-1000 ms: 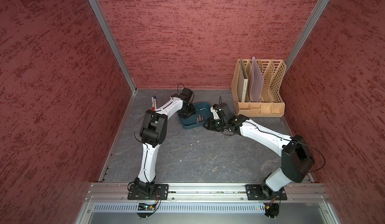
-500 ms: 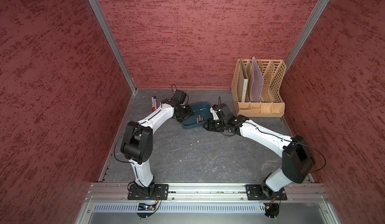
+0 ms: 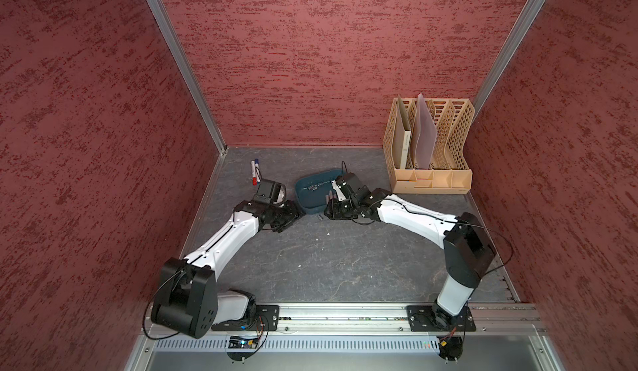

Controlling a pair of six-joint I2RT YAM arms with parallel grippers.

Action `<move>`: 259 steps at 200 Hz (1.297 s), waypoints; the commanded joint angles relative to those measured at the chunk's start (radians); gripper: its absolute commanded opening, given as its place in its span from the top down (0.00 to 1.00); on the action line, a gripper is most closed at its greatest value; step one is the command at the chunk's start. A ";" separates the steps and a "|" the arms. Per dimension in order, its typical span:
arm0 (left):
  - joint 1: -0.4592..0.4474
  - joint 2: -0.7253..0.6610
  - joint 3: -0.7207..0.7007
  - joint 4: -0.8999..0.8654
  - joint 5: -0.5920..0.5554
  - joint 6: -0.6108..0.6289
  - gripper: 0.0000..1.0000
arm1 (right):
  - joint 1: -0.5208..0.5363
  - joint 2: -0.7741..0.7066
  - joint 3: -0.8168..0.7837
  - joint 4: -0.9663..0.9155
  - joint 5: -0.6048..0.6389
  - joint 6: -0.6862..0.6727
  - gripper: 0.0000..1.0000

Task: Put the socket on the desktop into the storage box
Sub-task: Place the socket head in the storage box, then pick up the socket head at the center of the board.

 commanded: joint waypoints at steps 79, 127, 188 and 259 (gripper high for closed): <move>0.053 -0.192 -0.173 0.001 0.041 -0.054 0.33 | 0.032 0.105 0.084 -0.006 0.069 -0.058 0.58; 0.054 -0.198 -0.187 0.008 0.051 -0.064 0.33 | 0.042 0.145 0.065 0.072 0.117 -0.102 0.58; 0.055 -0.198 -0.215 0.018 0.057 -0.077 0.33 | 0.052 0.202 0.071 0.112 0.162 -0.129 0.61; 0.057 -0.187 -0.215 0.018 0.054 -0.078 0.33 | 0.058 0.262 0.093 0.128 0.198 -0.150 0.62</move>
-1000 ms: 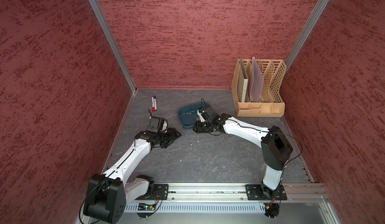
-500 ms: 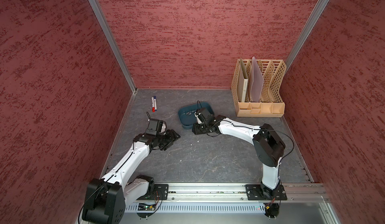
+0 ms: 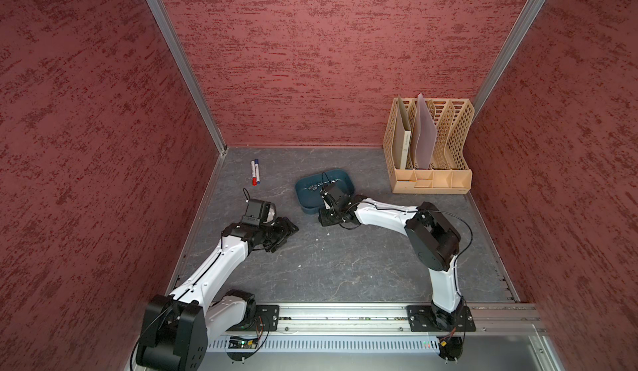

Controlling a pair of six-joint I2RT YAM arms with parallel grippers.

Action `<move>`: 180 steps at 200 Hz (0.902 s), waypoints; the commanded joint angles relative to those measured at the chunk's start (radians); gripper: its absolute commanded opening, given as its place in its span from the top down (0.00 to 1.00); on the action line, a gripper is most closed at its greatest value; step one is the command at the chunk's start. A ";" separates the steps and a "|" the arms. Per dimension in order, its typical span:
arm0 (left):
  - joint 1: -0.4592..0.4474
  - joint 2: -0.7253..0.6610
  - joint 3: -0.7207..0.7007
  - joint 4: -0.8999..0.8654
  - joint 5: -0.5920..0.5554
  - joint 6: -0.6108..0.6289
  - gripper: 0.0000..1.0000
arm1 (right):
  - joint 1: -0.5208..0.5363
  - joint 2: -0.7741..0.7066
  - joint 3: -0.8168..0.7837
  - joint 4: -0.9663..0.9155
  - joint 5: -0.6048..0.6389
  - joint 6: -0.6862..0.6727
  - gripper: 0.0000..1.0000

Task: Put the socket on the desktop into the storage box
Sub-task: Pick up the socket head at the center of the board.

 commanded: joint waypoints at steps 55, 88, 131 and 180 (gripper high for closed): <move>0.009 0.016 -0.011 0.025 0.011 -0.003 0.33 | 0.018 0.044 0.048 0.042 0.066 -0.028 0.64; 0.011 0.015 -0.012 0.023 0.011 -0.003 0.33 | 0.019 0.063 0.060 0.048 0.069 -0.034 0.66; 0.014 0.019 -0.013 0.027 0.012 -0.003 0.33 | 0.027 0.084 0.077 0.046 0.084 -0.046 0.68; 0.016 0.018 -0.013 0.027 0.014 -0.006 0.33 | 0.035 0.109 0.093 0.035 0.095 -0.059 0.70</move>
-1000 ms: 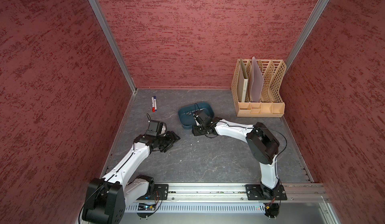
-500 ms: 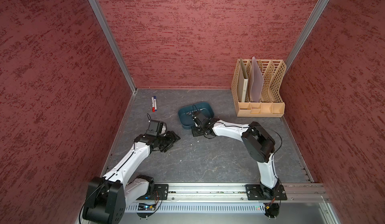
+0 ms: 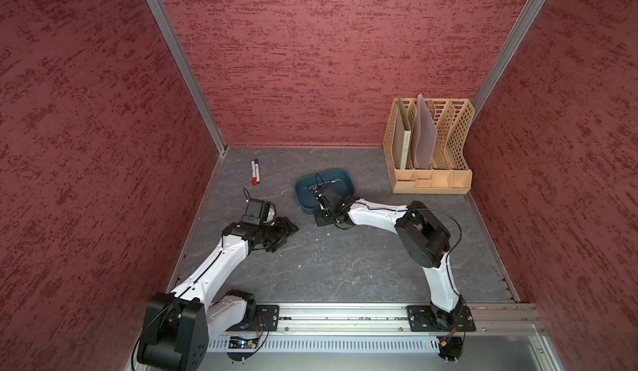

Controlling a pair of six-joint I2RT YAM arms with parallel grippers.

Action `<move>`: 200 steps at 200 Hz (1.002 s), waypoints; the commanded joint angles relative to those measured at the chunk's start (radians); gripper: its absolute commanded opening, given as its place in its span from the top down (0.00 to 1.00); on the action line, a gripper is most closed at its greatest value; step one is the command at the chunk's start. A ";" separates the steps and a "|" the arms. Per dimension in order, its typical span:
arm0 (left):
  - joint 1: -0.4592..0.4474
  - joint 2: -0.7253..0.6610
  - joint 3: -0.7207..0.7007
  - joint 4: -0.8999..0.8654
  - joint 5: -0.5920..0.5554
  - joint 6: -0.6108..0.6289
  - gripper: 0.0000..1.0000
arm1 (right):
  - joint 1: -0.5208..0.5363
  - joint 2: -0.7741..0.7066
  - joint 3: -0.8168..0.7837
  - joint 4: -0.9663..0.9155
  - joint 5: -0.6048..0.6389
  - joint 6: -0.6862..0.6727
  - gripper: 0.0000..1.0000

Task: Put the socket on the desktop into the storage box
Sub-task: Pick up the socket head at the center of the board.

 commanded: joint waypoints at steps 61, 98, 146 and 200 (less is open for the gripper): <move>0.013 0.002 -0.017 0.019 0.013 -0.009 0.33 | 0.029 0.057 0.040 -0.034 0.106 -0.038 0.75; 0.014 -0.008 -0.019 0.017 0.011 -0.009 0.33 | 0.034 0.055 0.036 -0.040 0.118 -0.036 0.80; 0.014 -0.019 -0.024 0.016 0.014 -0.009 0.33 | 0.041 0.017 -0.003 -0.021 0.105 -0.038 0.83; 0.010 -0.017 -0.029 0.035 0.030 -0.014 0.33 | 0.048 -0.085 -0.102 0.033 0.085 -0.013 0.84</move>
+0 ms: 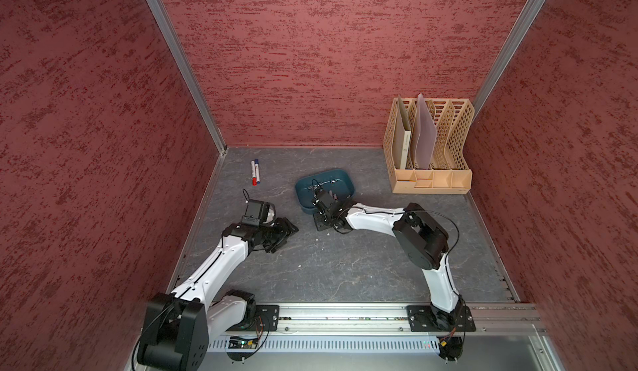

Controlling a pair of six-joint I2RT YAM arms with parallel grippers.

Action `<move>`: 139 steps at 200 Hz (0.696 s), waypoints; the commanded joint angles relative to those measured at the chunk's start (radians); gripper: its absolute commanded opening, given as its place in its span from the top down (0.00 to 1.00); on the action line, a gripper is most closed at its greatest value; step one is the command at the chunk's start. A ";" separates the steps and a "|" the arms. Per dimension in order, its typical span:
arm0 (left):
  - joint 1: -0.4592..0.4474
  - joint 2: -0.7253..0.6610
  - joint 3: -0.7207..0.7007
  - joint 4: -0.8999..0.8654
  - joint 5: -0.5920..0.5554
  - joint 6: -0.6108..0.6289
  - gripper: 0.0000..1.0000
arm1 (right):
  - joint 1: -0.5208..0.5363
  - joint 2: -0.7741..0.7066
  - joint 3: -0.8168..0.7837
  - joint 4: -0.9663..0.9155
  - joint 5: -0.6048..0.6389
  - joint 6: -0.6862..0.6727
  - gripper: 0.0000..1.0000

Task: Put the socket on the desktop into the storage box
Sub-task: Pick up the socket head at the center of the board, then place the socket head in the storage box.

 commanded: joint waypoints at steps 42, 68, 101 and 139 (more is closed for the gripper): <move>-0.021 0.002 -0.022 0.073 0.027 -0.032 0.33 | 0.011 -0.158 -0.124 0.035 0.001 0.036 0.85; -0.048 0.032 -0.009 0.111 0.030 -0.051 0.33 | 0.011 -0.215 -0.150 0.029 0.000 0.038 0.84; -0.085 0.091 0.033 0.146 0.014 -0.064 0.33 | 0.004 -0.263 -0.144 0.007 -0.007 0.043 0.84; -0.099 0.161 0.094 0.176 0.007 -0.077 0.33 | -0.031 -0.276 -0.076 -0.035 -0.032 0.031 0.84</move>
